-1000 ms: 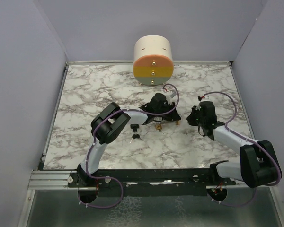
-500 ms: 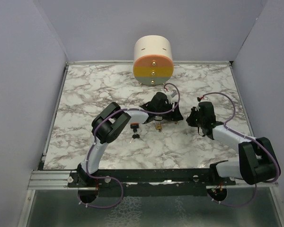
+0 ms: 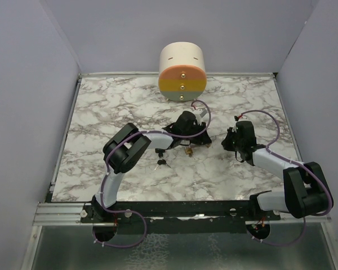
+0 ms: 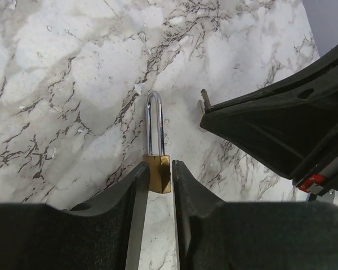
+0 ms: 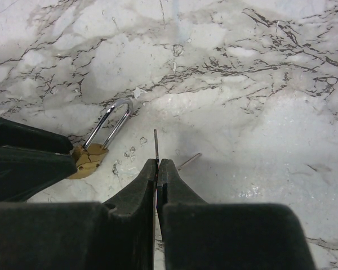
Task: Lock with the key
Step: Place the lock at the center of the board.
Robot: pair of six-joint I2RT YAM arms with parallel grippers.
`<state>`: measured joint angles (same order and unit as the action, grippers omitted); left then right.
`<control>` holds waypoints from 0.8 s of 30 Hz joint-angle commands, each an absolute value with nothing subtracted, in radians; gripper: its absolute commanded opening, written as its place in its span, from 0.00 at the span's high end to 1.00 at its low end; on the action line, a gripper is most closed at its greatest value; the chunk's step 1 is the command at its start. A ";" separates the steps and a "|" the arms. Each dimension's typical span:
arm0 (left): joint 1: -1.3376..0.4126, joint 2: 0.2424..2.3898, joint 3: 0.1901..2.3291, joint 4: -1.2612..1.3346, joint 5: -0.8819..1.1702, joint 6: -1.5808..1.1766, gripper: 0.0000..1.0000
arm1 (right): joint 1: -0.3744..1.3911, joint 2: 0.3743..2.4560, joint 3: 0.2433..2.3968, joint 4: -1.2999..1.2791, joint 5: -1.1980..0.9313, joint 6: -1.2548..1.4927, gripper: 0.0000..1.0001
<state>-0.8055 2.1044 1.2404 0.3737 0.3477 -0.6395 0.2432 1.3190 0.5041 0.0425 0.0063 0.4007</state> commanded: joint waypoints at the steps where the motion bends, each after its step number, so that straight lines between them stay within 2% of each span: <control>1: -0.809 2.043 1.224 0.387 0.326 -0.630 0.74 | 0.247 1.300 0.533 0.024 0.009 0.417 0.99; 9: -0.809 2.065 1.224 0.387 0.322 -0.643 0.73 | 0.247 1.288 0.532 0.021 0.008 0.419 0.99; 10: -0.809 2.063 1.224 0.387 0.322 -0.643 0.70 | 0.247 1.287 0.531 0.022 0.005 0.417 0.99; 13: -0.810 2.050 1.224 0.387 0.331 -0.632 0.51 | 0.247 1.284 0.531 0.025 0.003 0.413 0.99; 14: -0.810 2.046 1.225 0.386 0.332 -0.626 0.49 | 0.247 1.284 0.531 0.025 0.003 0.413 0.99; 19: -0.815 2.042 1.226 0.381 0.321 -0.606 0.47 | 0.246 1.282 0.531 0.025 0.002 0.411 0.99; 24: -0.820 2.072 1.239 0.368 0.317 -0.601 0.53 | 0.247 1.272 0.531 0.025 0.002 0.411 0.99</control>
<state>-0.8093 2.0815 1.2335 0.3729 0.3412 -0.6224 0.2432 1.3003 0.5041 0.0254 0.0063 0.4072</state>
